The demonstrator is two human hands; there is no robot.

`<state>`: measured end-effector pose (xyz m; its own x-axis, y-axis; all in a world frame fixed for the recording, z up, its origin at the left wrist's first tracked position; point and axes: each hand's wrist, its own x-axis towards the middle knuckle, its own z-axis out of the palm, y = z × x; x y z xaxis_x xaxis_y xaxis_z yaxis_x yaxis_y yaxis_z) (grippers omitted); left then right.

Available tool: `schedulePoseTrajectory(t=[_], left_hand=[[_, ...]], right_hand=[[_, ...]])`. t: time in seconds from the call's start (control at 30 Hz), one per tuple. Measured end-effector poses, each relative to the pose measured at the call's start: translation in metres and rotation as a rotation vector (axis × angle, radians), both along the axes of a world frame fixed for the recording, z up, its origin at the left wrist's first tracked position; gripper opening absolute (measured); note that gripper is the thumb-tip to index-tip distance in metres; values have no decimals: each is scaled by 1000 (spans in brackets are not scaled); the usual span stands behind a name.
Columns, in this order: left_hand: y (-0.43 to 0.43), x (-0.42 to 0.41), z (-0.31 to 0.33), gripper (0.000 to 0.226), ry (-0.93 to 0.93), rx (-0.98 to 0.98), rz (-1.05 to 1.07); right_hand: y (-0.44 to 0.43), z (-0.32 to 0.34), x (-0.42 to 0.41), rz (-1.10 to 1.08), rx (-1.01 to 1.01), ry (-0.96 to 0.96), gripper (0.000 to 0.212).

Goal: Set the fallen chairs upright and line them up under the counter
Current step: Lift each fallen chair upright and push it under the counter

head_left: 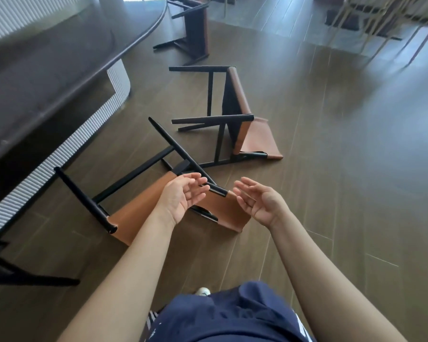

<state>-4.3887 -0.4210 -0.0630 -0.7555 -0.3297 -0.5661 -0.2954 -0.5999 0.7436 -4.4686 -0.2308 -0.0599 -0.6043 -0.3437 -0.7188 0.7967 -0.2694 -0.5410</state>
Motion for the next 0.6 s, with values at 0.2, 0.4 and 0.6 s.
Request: schedulePoseTrajectory(t=[0.2,0.4,0.6], left_hand=[[27,-47,-7,24,-21,-3,205],[84,-78,-6,24,29,116,580],[148,-73,-2,26,-7,121,783]], right_hand=[[15,-17,-81,206,71,6,29],[30,-18,-146,488,141,4,30],[50,-12,-164,685,145,-12,28]])
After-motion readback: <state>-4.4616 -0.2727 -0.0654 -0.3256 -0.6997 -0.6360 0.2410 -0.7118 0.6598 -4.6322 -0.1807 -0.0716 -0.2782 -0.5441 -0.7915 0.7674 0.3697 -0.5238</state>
